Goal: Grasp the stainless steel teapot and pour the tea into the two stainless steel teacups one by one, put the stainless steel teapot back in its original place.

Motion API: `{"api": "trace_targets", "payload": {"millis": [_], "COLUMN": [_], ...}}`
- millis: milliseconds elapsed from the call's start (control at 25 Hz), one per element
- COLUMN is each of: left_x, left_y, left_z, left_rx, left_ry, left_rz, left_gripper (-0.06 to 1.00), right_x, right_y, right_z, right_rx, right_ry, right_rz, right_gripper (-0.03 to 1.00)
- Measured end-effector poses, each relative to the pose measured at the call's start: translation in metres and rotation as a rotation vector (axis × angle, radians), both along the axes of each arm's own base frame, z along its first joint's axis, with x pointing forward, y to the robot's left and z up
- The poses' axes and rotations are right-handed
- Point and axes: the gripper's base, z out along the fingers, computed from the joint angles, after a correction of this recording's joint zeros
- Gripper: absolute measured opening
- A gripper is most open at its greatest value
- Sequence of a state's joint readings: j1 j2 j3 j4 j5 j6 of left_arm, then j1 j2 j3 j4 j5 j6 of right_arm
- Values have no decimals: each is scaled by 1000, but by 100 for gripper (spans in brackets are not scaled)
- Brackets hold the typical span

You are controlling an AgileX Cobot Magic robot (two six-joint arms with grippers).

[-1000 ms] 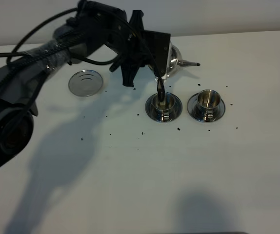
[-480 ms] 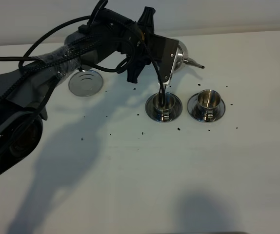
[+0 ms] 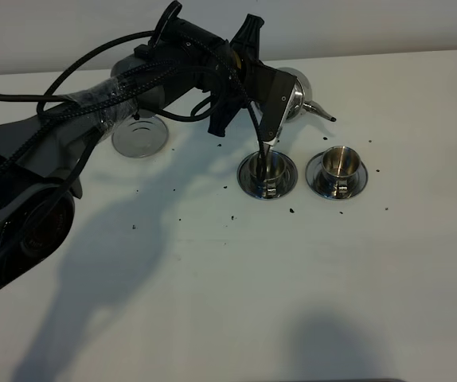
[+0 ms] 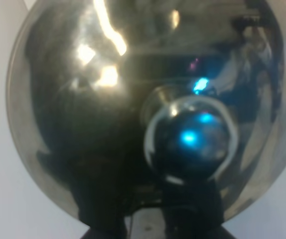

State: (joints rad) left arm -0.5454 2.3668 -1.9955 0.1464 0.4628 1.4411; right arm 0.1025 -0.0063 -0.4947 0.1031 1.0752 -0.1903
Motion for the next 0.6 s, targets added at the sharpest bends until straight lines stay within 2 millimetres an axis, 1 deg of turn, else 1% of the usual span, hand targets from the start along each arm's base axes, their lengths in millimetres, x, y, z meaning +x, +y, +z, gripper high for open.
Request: {"api": "trace_targets", "payload": {"millis": [440, 600], "left_x": [-2, 0], "left_y": [-5, -7], "left_z": [1, -2], "left_rx": [26, 24], "left_ry": [-31, -49], "left_rz": [-56, -69], "left_gripper": [22, 22], "right_x": [0, 0], "right_y": [0, 0], "right_z": [0, 0], "right_rx": [0, 0], "right_ry": [0, 0], "right_rz": [0, 0], "right_gripper": [48, 48]}}
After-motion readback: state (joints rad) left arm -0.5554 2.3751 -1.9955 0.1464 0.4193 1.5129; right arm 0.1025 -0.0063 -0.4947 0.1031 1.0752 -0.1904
